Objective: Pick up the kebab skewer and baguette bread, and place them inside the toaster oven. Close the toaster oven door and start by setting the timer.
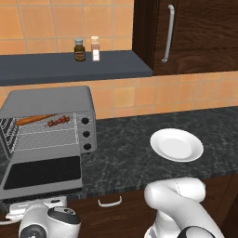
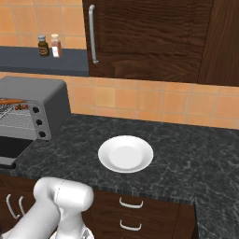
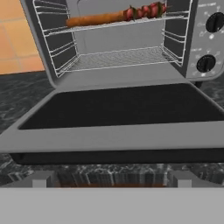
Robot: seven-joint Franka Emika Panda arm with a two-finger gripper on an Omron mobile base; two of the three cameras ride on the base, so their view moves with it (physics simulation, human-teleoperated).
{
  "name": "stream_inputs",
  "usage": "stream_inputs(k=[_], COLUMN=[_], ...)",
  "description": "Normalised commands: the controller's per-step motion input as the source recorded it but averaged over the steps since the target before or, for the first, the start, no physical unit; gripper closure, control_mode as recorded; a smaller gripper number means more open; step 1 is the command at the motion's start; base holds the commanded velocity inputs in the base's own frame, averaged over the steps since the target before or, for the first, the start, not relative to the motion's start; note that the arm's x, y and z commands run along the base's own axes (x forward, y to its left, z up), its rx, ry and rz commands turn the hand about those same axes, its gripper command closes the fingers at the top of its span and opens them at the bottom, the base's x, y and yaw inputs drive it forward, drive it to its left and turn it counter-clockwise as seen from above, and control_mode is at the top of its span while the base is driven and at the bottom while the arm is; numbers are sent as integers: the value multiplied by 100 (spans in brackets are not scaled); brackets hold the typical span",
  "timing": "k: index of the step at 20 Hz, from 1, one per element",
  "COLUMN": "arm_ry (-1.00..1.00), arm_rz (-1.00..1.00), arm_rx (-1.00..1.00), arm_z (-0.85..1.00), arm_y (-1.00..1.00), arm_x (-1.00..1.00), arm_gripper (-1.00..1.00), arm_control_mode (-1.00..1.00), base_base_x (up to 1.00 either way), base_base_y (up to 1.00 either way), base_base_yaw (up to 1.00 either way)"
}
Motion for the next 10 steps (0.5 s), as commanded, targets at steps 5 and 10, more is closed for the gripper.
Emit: stream_inputs(k=[5, 10], arm_ry=[3, 7], arm_rz=[0, 0], arm_rx=[0, 0], arm_z=[-29, -17], arm_y=[19, 3], arm_x=[14, 32], arm_gripper=[-100, -100], arm_control_mode=[-100, -100], base_base_x=[0, 0], base_base_y=[0, 0], base_base_yaw=[0, 0])
